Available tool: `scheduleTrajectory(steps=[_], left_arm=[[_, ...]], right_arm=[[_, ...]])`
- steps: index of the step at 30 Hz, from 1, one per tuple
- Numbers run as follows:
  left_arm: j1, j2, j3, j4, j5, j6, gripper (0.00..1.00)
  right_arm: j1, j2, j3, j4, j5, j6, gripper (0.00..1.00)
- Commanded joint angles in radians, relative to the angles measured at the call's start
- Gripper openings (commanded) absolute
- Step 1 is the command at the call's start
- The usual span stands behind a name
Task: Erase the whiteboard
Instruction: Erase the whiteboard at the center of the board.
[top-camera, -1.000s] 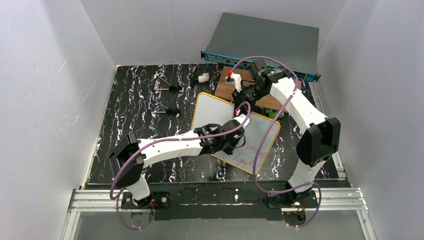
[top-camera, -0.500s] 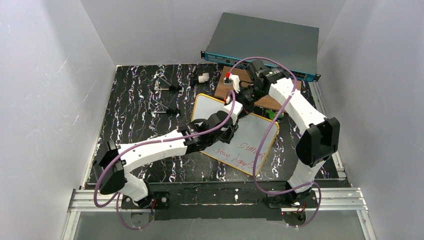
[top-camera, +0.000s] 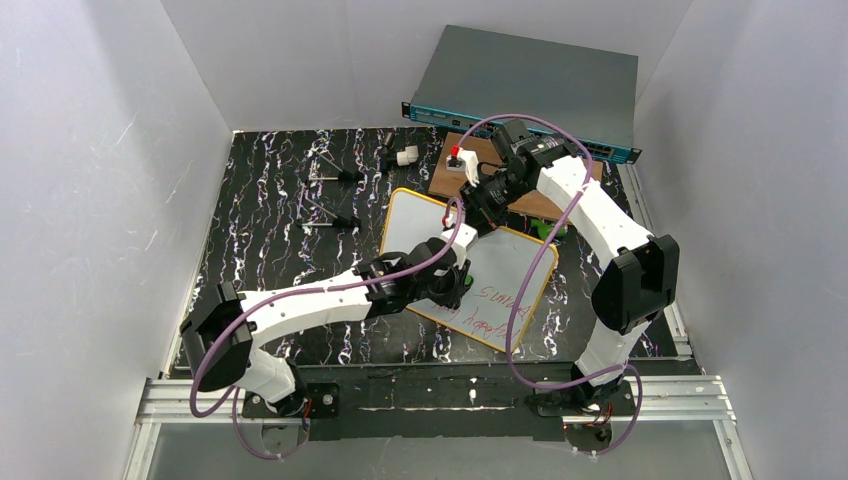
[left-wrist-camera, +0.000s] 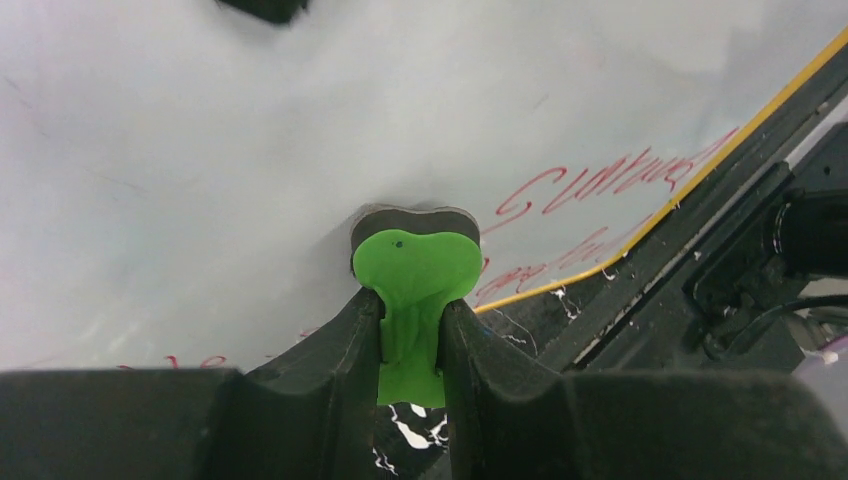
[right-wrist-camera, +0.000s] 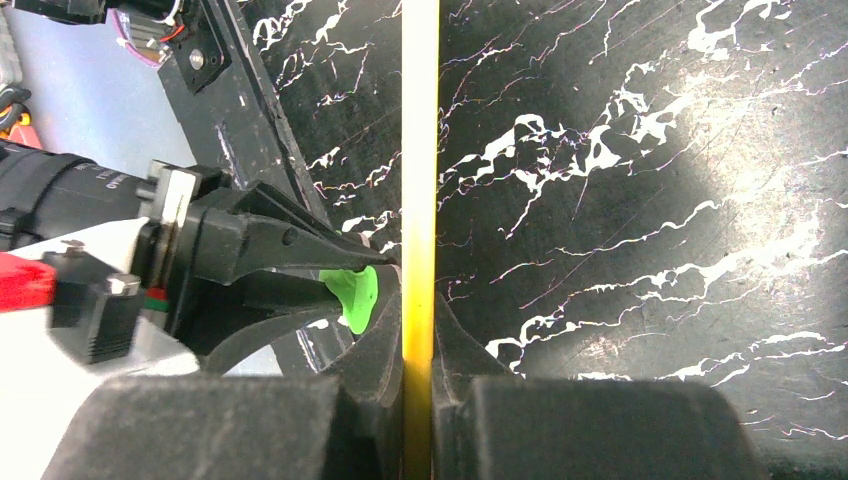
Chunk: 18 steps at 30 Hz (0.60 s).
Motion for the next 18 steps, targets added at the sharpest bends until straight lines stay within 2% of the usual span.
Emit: scheduleTrajectory(steps=[1, 8, 9, 10, 18], left_arm=[[-0.025, -0.006, -0.029, 0.006, 0.062, -0.051, 0.00], [-0.075, 0.083, -0.032, -0.037, 0.045, -0.101, 0.00], [-0.080, 0.101, -0.026, -0.041, 0.040, -0.109, 0.00], [-0.084, 0.114, -0.021, -0.046, 0.034, -0.118, 0.00], [-0.088, 0.187, 0.071, -0.103, -0.092, -0.120, 0.00]], right_arm=[[0.008, 0.003, -0.007, -0.009, 0.013, -0.047, 0.01], [0.009, 0.005, -0.006, -0.011, 0.011, -0.046, 0.01], [0.009, 0.006, -0.006, -0.011, 0.010, -0.047, 0.10], [0.009, 0.006, -0.005, -0.011, 0.011, -0.047, 0.01], [0.008, 0.001, -0.006, -0.012, 0.011, -0.047, 0.01]])
